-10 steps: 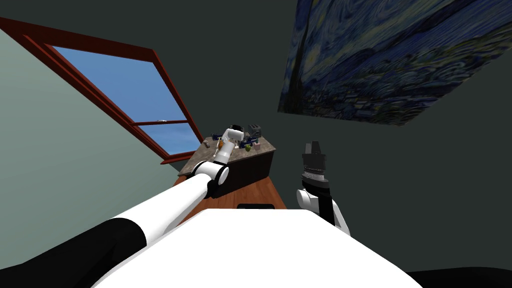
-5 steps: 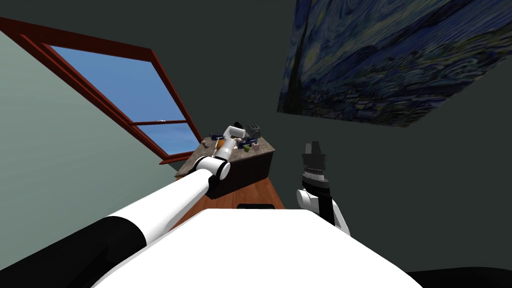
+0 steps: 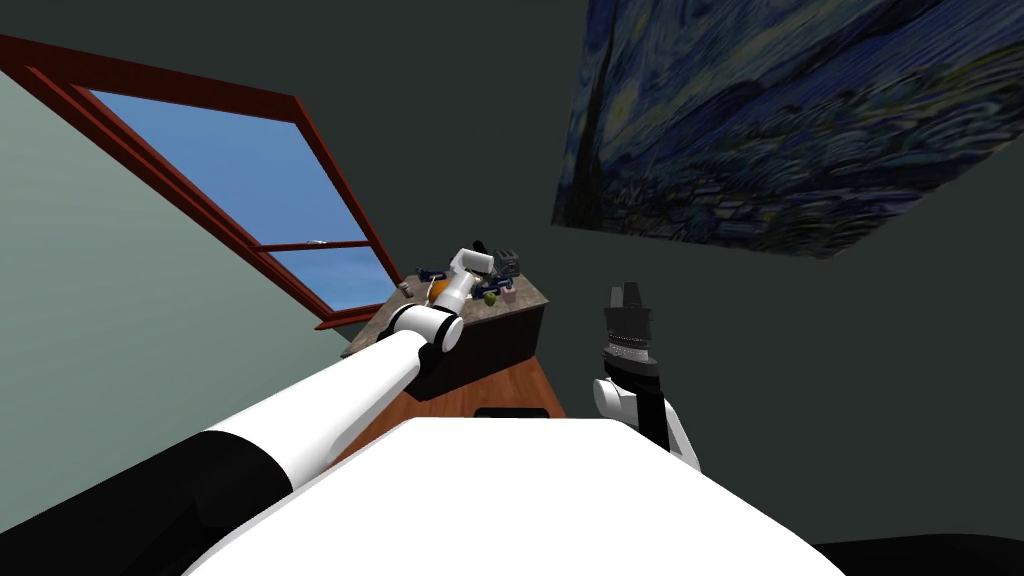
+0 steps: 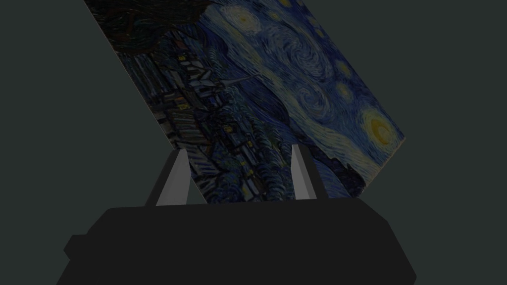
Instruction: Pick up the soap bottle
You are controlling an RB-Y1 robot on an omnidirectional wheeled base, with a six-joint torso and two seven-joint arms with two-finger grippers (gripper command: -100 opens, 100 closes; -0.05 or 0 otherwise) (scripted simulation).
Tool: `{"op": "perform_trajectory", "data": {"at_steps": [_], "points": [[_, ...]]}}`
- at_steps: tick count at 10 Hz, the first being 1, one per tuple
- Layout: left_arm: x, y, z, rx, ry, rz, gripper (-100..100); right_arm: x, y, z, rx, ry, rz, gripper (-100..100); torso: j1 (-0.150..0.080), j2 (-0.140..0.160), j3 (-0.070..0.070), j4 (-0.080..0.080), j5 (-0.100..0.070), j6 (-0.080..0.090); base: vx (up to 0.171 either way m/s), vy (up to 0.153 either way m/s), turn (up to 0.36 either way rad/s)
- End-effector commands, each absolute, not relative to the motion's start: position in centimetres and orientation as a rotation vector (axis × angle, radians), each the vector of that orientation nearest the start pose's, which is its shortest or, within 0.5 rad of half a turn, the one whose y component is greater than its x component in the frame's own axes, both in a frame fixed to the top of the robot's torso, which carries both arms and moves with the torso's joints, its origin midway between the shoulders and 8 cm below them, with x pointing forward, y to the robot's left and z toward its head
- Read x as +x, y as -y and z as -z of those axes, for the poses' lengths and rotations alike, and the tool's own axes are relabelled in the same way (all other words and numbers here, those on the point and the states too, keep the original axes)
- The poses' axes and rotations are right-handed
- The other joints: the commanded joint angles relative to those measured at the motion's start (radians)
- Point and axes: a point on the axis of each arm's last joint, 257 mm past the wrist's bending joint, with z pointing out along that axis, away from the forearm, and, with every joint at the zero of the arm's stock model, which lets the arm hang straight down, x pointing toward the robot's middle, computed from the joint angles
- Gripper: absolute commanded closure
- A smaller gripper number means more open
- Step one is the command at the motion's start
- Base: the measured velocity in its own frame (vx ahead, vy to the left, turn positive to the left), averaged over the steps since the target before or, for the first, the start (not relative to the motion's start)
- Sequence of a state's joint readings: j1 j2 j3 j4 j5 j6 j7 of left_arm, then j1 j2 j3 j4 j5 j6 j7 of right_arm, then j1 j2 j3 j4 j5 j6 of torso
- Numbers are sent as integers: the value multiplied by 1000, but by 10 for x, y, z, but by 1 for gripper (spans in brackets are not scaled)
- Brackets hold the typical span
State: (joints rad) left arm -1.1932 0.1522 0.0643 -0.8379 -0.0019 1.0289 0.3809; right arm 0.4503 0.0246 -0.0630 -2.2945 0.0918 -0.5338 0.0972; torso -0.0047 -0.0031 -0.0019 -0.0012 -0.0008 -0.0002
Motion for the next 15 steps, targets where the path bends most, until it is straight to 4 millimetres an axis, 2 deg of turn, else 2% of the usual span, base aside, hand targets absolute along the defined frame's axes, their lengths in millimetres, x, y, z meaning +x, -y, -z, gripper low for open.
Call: {"op": "perform_trajectory", "data": {"at_steps": [1, 2, 3, 5, 10, 13, 14, 15], "points": [[716, -140, 87, -1762, -1577, 898, -100, 336, 283, -53, 504, -599, -1125, 0, 0, 0, 0, 0, 0, 0, 30, -25, 1], [712, -135, 86, -1780, -1605, 859, -100, 336, 283, -53, 504, -599, -1125, 0, 2, 1, 0, 0, 0, 0, 53, -51, 5], [710, -138, 96, -1797, -1615, 835, -100, 336, 283, -53, 504, -599, -1125, 0, 0, 0, 0, 0, 0, 0, 53, -49, 9], [705, -134, 97, -1814, -1644, 793, -100, 336, 283, -53, 504, -599, -1125, 0, 2, 1, 0, 0, 0, 0, 35, -31, 4], [686, -131, 122, -1876, -1725, 657, -100, 336, 283, -53, 504, -599, -1125, 0, -1, -2, -1, 0, 0, 0, 64, -62, 5], [661, -122, 143, -1920, -1821, 512, -100, 336, 283, -53, 504, -599, -1125, 0, -2, -3, -2, -1, 0, 0, 103, -83, 5], [655, -118, 146, -1924, -1844, 483, -100, 336, 283, -53, 504, -599, -1125, 0, -2, -5, -3, -1, -1, 0, 159, -91, 6], [658, -116, 140, -1914, -1838, 502, -100, 336, 283, -53, 504, -599, -1125, 0, -2, -7, -4, -2, -1, 0, 92, -48, 7]]}}
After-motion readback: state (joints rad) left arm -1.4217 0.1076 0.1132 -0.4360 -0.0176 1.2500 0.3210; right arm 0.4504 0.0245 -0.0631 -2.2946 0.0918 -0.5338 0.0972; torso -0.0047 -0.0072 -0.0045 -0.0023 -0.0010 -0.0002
